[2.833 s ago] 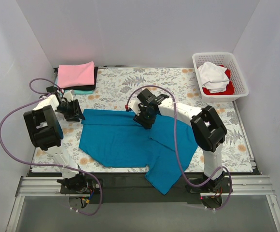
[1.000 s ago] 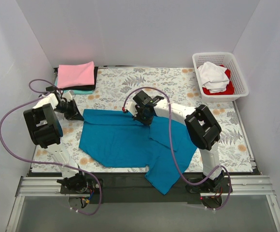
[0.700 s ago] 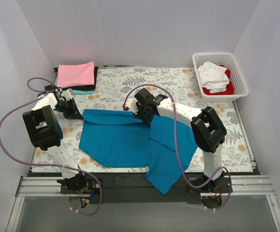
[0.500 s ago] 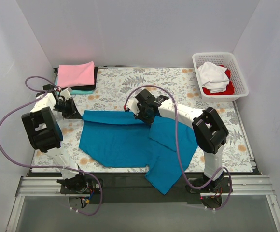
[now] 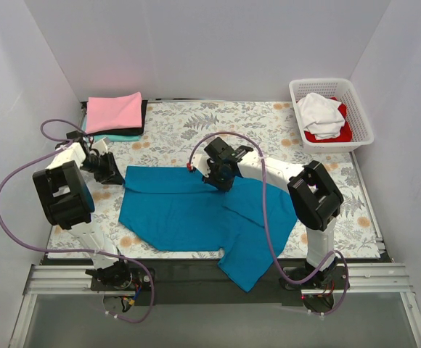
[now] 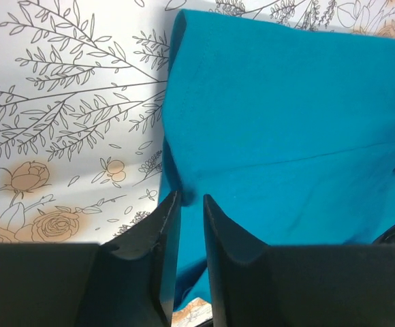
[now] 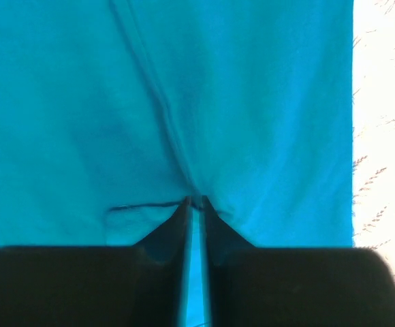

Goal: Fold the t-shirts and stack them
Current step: Fold the tshirt

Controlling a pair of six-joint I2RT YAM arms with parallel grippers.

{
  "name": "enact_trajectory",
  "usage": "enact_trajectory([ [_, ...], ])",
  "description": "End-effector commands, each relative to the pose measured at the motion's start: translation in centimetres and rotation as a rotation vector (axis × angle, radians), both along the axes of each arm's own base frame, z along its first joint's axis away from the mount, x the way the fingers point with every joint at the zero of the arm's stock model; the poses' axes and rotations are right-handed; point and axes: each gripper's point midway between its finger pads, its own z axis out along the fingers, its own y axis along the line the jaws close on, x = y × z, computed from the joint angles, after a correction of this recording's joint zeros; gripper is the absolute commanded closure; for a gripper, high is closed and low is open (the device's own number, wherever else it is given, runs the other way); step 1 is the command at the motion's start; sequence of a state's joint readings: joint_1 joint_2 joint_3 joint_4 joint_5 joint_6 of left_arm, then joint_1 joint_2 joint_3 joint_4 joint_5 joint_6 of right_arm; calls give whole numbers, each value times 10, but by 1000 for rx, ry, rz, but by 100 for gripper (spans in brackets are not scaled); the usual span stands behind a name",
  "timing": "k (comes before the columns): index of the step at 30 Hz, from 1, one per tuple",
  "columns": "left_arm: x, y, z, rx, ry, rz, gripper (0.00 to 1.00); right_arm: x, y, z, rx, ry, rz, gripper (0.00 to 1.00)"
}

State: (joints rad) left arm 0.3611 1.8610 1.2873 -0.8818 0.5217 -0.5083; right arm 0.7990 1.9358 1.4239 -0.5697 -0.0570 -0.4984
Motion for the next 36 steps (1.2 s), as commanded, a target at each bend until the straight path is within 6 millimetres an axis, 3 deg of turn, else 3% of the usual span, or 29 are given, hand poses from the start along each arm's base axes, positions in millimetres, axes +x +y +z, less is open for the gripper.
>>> enact_trajectory([
  [1, 6, 7, 10, 32, -54, -1, 80, -4, 6, 11, 30, 22, 2, 69],
  [2, 12, 8, 15, 37, -88, -5, 74, -3, 7, 18, 45, 12, -3, 60],
  [4, 22, 9, 32, 53, -162, -8, 70, 4, 7, 34, 88, 6, -24, 50],
  [6, 35, 8, 47, 44, -232, -18, 67, 14, 0, 55, 150, 6, -71, 46],
  [8, 43, 0, 54, 37, -265, -44, 67, 22, -11, 70, 183, 6, -118, 47],
  [11, 52, -19, 51, 56, -291, -107, 67, 42, -49, 71, 179, 3, -225, 52],
  [14, 57, -35, 36, 84, -287, -137, 69, 58, -103, 52, 117, 12, -356, 60],
  [15, 56, -45, 30, 89, -275, -158, 69, 60, -114, 48, 94, 8, -382, 61],
  [17, 55, -44, 10, 120, -225, -146, 72, 62, -138, 36, 45, 13, -425, 63],
  [20, 52, -40, -10, 138, -175, -119, 75, 59, -156, 16, -12, 26, -436, 63],
  [24, 52, -32, -28, 180, -144, -93, 77, 67, -179, -11, -106, 8, -467, 64],
  [28, 57, -22, -49, 204, -102, -65, 81, 92, -189, -26, -145, -55, -492, 64],
  [30, 68, -19, -54, 199, -104, -59, 83, 104, -194, -39, -182, -68, -492, 64],
  [31, 72, -18, -58, 196, -100, -53, 83, 119, -191, -35, -173, -98, -493, 64],
  [32, 75, -19, -70, 182, -74, -56, 84, 128, -193, -45, -186, -105, -490, 64],
  [34, 97, -19, -67, 162, -107, -54, 85, 156, -191, -39, -181, -160, -502, 64],
  [35, 100, -21, -78, 142, -87, -59, 85, 167, -192, -47, -188, -169, -508, 64],
  [36, 119, -19, -71, 141, -127, -58, 85, 176, -194, -47, -195, -191, -513, 64],
])
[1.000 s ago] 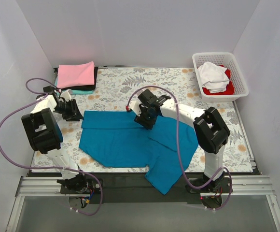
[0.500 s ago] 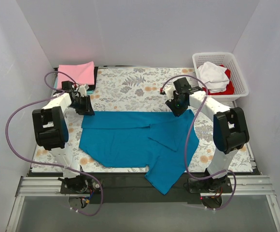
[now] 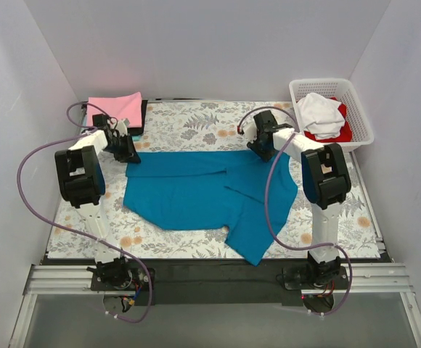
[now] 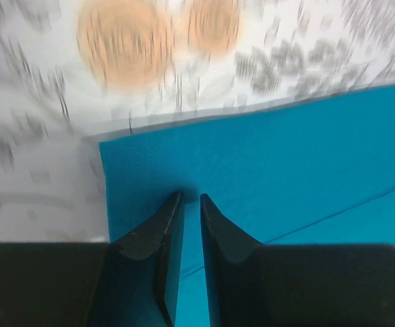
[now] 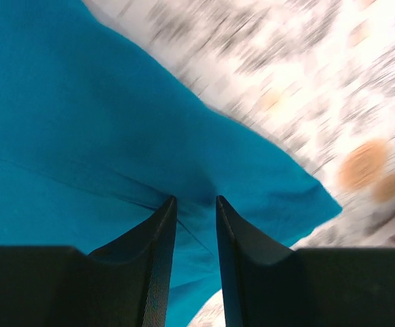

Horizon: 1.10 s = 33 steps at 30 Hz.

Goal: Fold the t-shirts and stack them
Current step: Fold the tshirt

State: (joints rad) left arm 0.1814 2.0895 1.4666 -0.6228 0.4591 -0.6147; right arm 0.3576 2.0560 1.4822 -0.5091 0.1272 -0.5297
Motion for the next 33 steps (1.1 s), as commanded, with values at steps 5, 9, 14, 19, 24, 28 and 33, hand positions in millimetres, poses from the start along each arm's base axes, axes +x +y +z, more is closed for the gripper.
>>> enact_trajectory([
  [5, 53, 2, -11, -52, -68, -54, 75, 84, -8, 1, -39, -175, -37, 55],
  [9, 50, -10, 40, -98, -202, -158, 67, 75, 20, 39, 90, -181, 25, 49],
  [14, 6, -14, 82, -55, -227, -289, 56, 36, 53, 89, 199, -177, 110, 49],
  [19, -42, -14, 70, -3, -164, -369, 56, -8, 58, 90, 247, -84, 130, 51],
  [24, -69, -35, 55, 23, -123, -448, 57, -52, 52, 65, 251, 62, 158, 56],
  [28, -77, -46, 37, 103, -106, -520, 57, -77, 43, 54, 243, 130, 164, 57],
  [33, -75, -66, 28, 175, -120, -640, 55, -103, 30, 38, 209, 194, 165, 57],
])
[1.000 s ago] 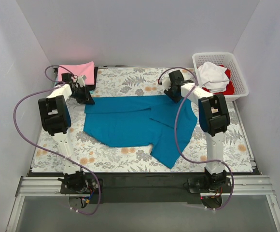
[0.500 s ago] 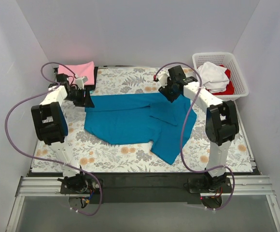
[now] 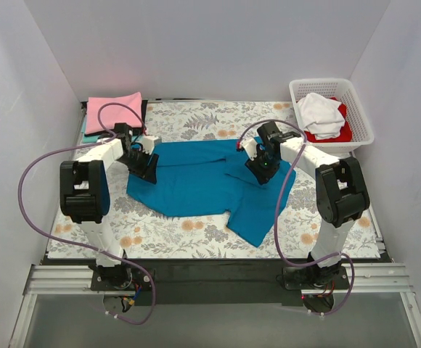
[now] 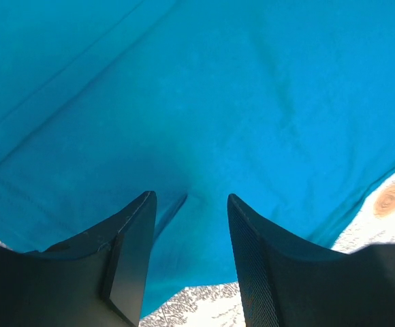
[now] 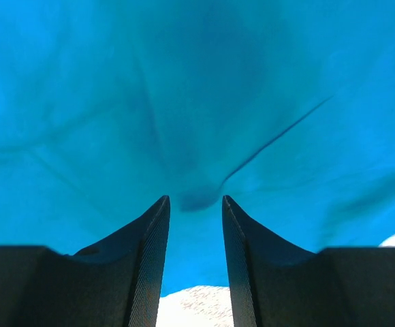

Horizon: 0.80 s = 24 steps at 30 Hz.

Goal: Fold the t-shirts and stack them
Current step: Fold the tshirt

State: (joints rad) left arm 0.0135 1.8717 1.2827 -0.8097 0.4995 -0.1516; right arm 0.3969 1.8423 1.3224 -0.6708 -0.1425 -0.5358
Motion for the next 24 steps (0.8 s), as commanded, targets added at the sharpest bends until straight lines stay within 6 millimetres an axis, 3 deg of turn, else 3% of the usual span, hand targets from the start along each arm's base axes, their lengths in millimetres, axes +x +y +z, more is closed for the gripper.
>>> enact_trajectory([
  [1, 10, -1, 2, 95, -81, -78, 55, -14, -3, 11, 13, 4, 22, 57],
  [10, -10, 3, -15, 190, -38, -131, 57, -22, -19, -7, -36, 45, 5, 58],
  [15, -25, 11, -11, 227, -58, -143, 58, -24, -24, -16, -56, 64, 2, 58],
  [18, -31, 15, -8, 244, -70, -147, 65, -25, -27, -20, -68, 72, 0, 58],
  [24, -32, 20, 7, 278, -149, -146, 70, -26, -28, -21, -69, 77, -6, 58],
])
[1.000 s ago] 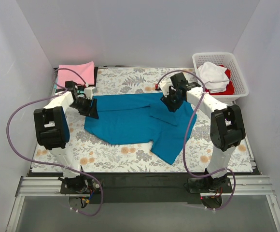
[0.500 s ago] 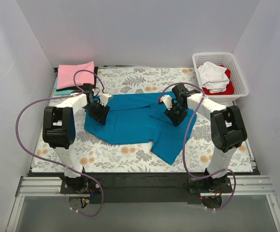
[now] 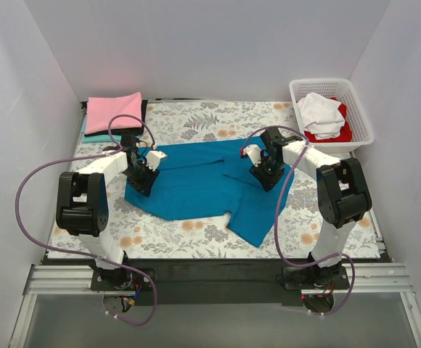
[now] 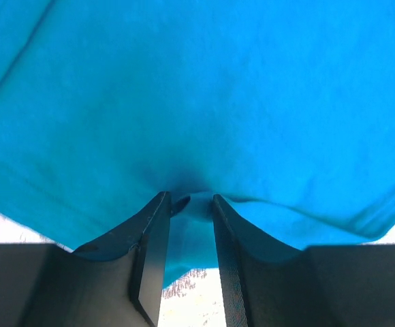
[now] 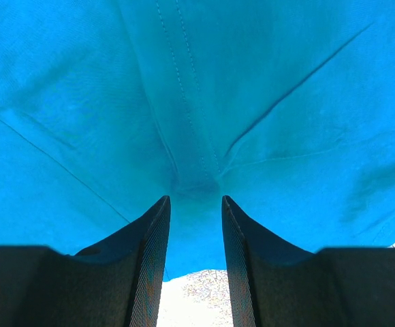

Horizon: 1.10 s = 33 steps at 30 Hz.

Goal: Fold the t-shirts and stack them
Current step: Fold the tshirt

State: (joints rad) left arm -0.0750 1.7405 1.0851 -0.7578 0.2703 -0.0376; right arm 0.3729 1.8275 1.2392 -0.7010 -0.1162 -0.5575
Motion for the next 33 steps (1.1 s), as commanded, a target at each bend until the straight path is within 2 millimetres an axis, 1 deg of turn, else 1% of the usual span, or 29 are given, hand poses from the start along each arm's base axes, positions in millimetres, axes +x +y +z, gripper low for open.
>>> enact_trajectory([
  [1, 7, 4, 29, 17, -122, -23, 70, -1, -3, -4, -5, 8, 3, 58],
  [2, 6, 3, 31, 9, -127, -27, 73, -2, -3, -5, -5, 12, 2, 58],
  [5, -1, 0, 36, -9, -126, -33, 85, -2, -3, -4, -6, 12, 2, 58],
  [6, -3, 0, 38, -9, -133, -57, 92, -3, -4, -4, -7, 13, 3, 58],
  [8, -13, 1, 41, -8, -127, -71, 100, -3, -4, -1, -6, 5, 5, 58],
  [10, -21, 5, 40, 10, -121, -94, 100, -5, -4, 3, -3, -3, 9, 58],
  [11, -30, 7, 41, 21, -114, -103, 100, -5, -5, 4, -4, -4, 10, 58],
  [12, -42, 13, 34, 42, -84, -113, 100, -7, -5, 4, -6, -3, 18, 57],
  [15, -68, 27, 26, 83, -43, -138, 100, -10, -8, 9, -8, -5, 25, 57],
  [18, -85, 37, 24, 103, -25, -152, 100, -16, -9, 13, -8, 1, 36, 57],
  [19, -91, 39, 22, 104, -12, -147, 96, -17, -10, 15, -7, -2, 42, 57],
  [20, -94, 40, 24, 95, -9, -149, 83, -19, -10, 16, -5, 5, 48, 57],
  [21, -95, 45, 26, 81, -6, -118, 77, -21, -10, 18, -3, 6, 53, 57],
  [22, -95, 44, 33, 53, -17, -109, 73, -25, -11, 21, -1, 7, 69, 57],
  [23, -93, 45, 36, 43, -27, -100, 62, -26, -11, 23, 1, 5, 77, 57],
  [25, -89, 54, 42, 40, -55, -73, 56, -33, -13, 27, 3, 7, 92, 57],
  [27, -84, 63, 48, 33, -90, -60, 53, -39, -13, 30, 15, 13, 121, 58],
  [29, -87, 59, 53, -12, -92, -84, 53, -47, -13, 29, 19, 29, 147, 59],
  [32, -90, 54, 58, -39, -131, -146, 52, -58, -12, 21, 21, 66, 162, 60],
  [33, -91, 49, 59, -61, -144, -169, 52, -61, -11, 18, 21, 80, 167, 61],
])
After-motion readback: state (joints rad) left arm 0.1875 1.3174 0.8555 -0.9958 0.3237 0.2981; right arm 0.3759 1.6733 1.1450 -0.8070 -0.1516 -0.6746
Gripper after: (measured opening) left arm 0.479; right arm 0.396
